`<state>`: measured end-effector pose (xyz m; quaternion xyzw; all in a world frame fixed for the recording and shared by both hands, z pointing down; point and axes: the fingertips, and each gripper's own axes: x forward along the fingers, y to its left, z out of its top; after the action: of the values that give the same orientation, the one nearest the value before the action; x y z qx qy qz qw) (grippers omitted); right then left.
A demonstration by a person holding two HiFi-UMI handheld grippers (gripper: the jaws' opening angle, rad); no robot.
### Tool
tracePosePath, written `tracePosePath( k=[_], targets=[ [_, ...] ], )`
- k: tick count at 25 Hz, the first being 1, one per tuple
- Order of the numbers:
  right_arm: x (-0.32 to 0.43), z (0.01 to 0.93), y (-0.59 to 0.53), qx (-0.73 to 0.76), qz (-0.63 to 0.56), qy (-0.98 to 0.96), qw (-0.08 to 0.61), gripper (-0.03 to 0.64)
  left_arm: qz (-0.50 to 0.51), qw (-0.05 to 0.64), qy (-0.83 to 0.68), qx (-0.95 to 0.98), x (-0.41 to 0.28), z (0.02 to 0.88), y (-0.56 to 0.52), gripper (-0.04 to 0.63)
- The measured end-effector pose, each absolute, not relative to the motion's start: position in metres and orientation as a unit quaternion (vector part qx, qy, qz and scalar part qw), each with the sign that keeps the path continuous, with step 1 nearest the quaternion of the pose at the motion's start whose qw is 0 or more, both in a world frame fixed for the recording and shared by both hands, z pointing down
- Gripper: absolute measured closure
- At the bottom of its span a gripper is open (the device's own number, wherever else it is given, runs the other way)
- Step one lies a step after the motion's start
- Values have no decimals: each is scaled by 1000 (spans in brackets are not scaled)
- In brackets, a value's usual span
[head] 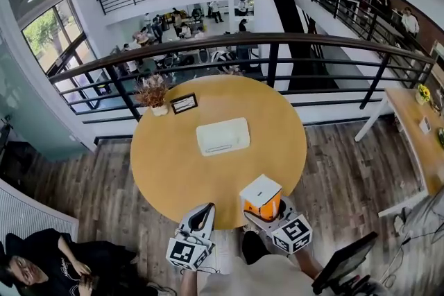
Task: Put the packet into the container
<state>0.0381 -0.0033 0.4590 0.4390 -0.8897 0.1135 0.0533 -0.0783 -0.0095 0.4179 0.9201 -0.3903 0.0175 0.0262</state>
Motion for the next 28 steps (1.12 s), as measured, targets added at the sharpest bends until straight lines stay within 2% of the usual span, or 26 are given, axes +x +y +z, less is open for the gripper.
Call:
tracePosePath(
  k=[11, 17, 28],
  targets=[
    [67, 450, -117, 419, 117, -900, 38, 244, 23, 16, -411, 911, -49, 400, -120, 589],
    [45, 416, -174, 407, 131, -903, 35, 244, 32, 26, -425, 904, -76, 369, -178, 590],
    [80, 484, -176, 394, 151, -905, 49, 245, 39, 44, -456, 888, -56, 437, -174, 589]
  ],
)
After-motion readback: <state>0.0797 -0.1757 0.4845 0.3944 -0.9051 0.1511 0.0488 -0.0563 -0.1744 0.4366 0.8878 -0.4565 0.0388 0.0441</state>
